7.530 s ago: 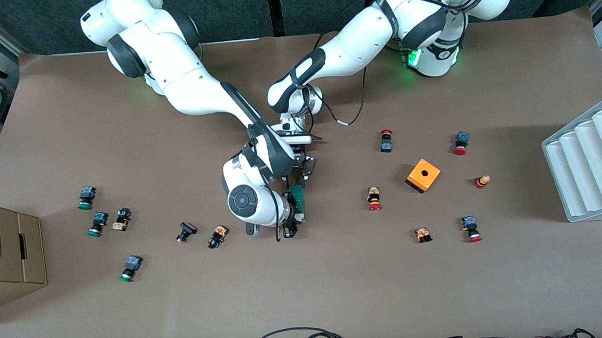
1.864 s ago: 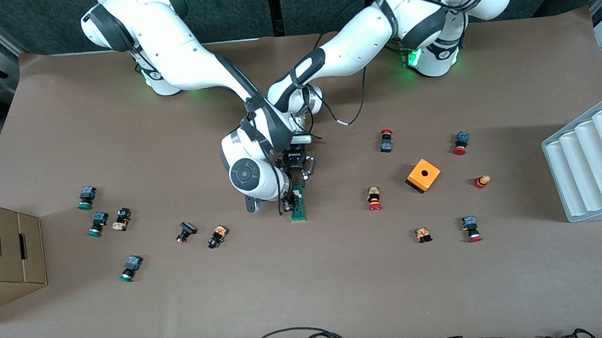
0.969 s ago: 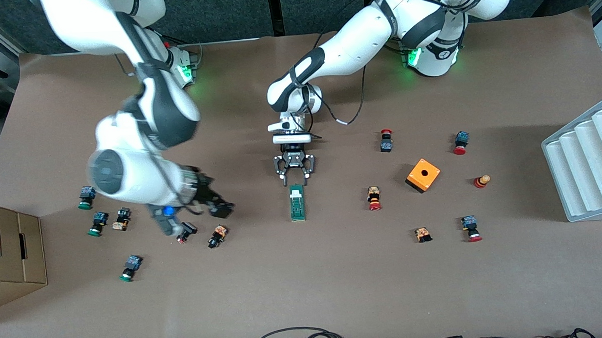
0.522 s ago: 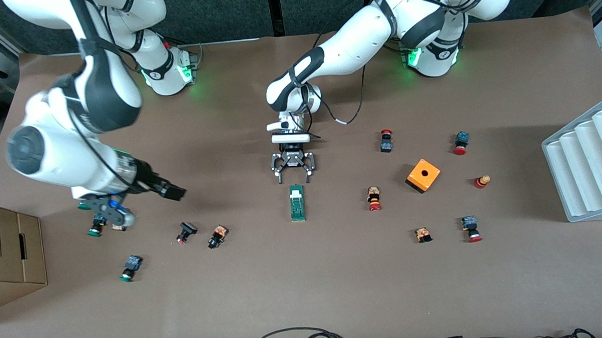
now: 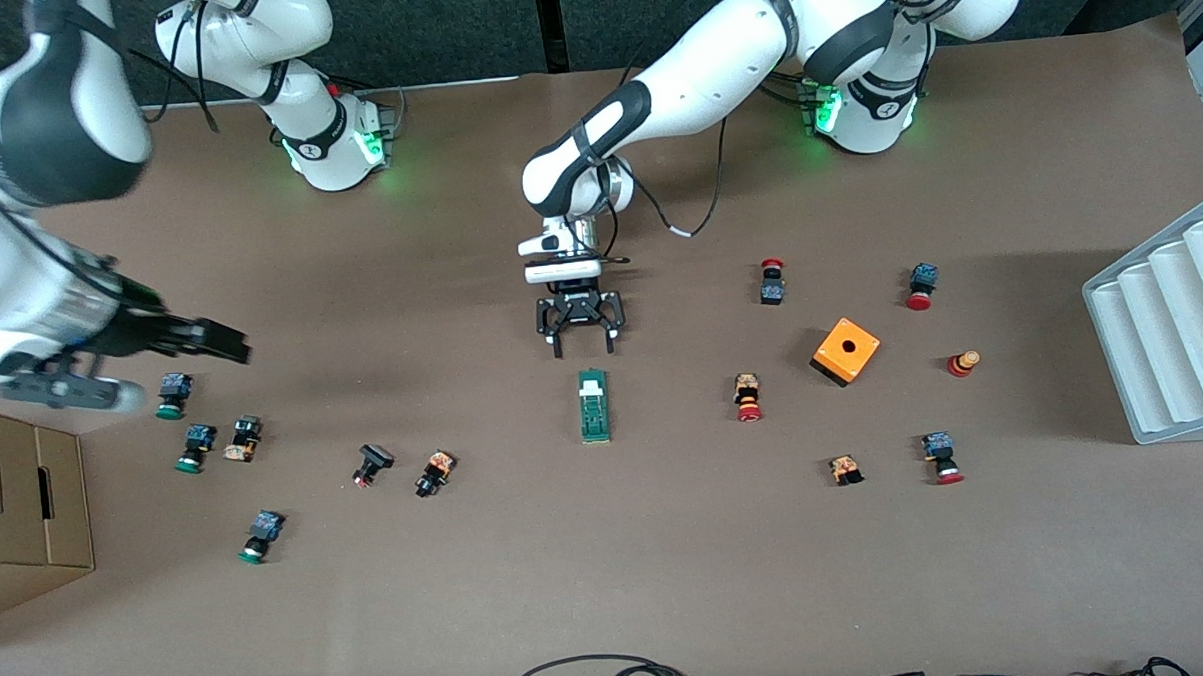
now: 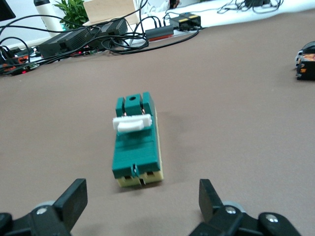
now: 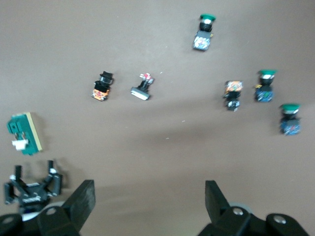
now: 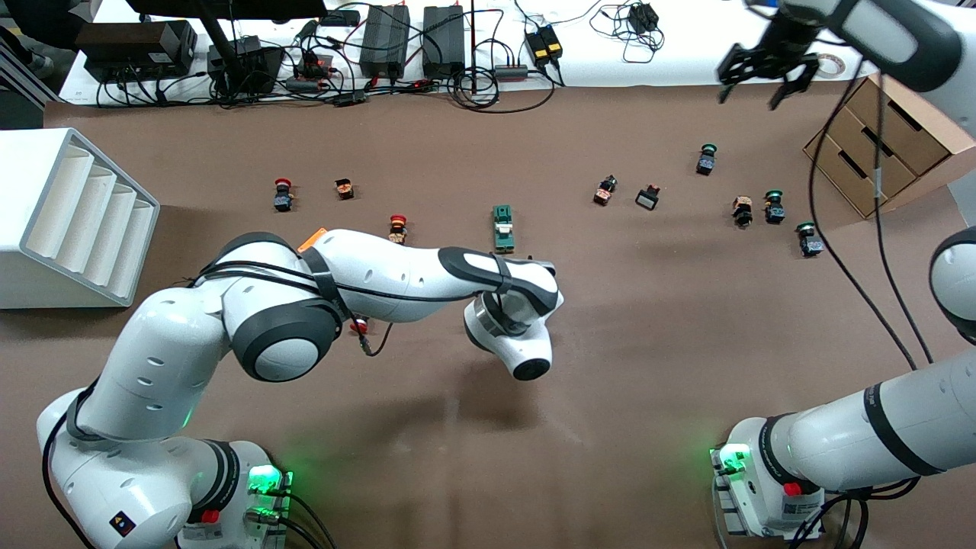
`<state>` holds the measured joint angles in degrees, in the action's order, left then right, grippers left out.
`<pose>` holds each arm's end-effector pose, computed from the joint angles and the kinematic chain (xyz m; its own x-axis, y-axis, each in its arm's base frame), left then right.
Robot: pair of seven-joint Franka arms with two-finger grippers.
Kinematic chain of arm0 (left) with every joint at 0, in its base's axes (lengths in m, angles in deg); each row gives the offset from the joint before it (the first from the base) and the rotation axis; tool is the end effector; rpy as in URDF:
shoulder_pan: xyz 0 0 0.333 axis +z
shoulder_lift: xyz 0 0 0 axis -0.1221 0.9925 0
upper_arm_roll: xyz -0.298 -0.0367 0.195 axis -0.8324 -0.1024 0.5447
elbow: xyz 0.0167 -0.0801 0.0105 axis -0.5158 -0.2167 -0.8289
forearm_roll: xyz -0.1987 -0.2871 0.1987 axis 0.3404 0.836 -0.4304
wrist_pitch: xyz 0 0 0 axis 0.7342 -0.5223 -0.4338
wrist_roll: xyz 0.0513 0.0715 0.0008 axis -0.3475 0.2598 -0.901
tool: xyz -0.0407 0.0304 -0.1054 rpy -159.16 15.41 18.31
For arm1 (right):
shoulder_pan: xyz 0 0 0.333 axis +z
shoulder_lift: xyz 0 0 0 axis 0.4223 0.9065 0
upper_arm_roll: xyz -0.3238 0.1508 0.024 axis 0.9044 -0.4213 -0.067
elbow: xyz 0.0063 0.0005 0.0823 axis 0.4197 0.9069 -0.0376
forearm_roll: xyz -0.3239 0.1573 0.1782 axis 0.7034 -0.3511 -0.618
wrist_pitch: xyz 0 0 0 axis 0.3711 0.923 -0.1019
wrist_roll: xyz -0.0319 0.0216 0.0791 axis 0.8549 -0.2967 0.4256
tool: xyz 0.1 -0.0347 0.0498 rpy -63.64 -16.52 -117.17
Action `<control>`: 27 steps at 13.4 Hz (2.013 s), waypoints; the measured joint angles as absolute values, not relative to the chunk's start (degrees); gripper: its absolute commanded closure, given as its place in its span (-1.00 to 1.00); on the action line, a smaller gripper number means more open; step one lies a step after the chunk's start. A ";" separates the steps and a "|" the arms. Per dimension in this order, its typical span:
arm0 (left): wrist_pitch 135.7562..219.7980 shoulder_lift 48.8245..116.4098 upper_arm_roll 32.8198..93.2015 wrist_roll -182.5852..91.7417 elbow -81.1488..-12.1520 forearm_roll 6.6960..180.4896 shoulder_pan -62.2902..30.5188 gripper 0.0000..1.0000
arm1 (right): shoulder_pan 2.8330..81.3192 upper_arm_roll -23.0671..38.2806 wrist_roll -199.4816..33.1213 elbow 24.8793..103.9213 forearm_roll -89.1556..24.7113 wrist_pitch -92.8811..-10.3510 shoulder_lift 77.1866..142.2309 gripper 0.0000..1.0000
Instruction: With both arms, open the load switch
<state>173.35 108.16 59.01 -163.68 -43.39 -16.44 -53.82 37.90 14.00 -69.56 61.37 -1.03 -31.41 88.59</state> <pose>0.3470 -0.6077 0.1215 0.4753 -0.1924 0.8586 -0.0314 -0.9789 -0.2020 0.5798 0.0242 0.5926 0.9881 -0.1393 -0.0648 -0.1444 -0.9861 -0.0816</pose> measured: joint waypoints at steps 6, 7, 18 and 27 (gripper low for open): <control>178.75 102.90 59.02 -141.60 -43.17 -2.06 -52.37 -1.00 | 36.08 16.85 -80.45 61.55 1.17 -29.87 85.27 -1.00; 179.30 101.68 59.02 -136.91 -43.07 0.95 -51.79 -1.00 | 36.29 16.68 -80.45 61.59 1.53 -29.87 85.39 -1.00; 179.72 87.39 59.22 -88.86 -42.28 33.87 -45.67 -1.00 | 36.62 16.30 -80.99 61.10 2.44 -29.92 85.52 -1.00; 178.24 76.91 59.43 -70.26 -42.22 55.22 -37.11 -1.00 | 37.00 16.00 -81.31 61.00 2.46 -30.03 85.54 -1.00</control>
